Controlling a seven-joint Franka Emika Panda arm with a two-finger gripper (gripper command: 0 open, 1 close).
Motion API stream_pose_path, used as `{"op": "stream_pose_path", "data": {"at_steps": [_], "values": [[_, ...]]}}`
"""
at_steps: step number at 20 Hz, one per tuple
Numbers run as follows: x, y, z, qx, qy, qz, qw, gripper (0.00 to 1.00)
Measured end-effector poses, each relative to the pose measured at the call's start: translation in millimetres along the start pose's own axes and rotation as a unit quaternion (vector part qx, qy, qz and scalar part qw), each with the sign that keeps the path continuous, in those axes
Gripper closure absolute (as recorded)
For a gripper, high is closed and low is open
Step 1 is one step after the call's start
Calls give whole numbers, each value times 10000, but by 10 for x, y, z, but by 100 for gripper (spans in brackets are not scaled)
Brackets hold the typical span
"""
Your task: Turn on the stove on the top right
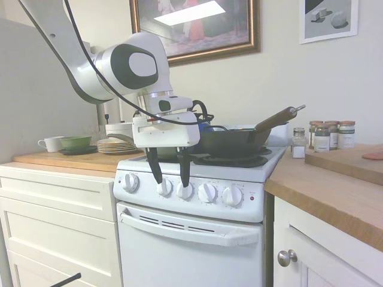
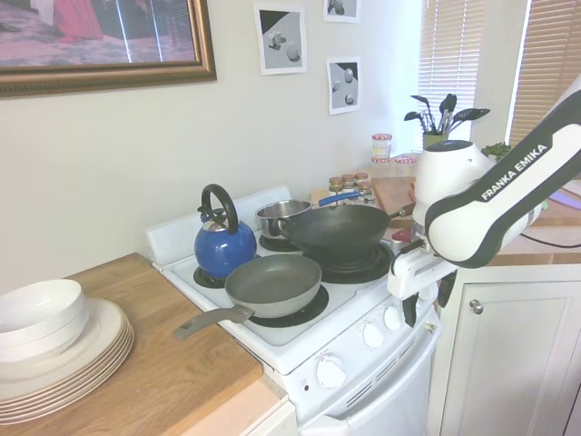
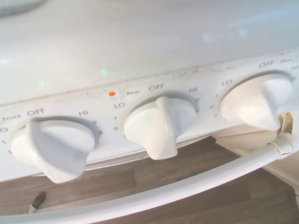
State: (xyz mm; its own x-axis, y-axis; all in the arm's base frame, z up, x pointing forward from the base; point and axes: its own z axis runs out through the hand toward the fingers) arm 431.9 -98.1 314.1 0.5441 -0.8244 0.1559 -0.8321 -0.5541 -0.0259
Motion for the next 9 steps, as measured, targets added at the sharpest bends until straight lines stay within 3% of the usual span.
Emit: {"op": "stream_pose_path", "data": {"at_steps": [9], "values": [[-36, -30, -50, -10, 6, -62, 10000, 0]]}}
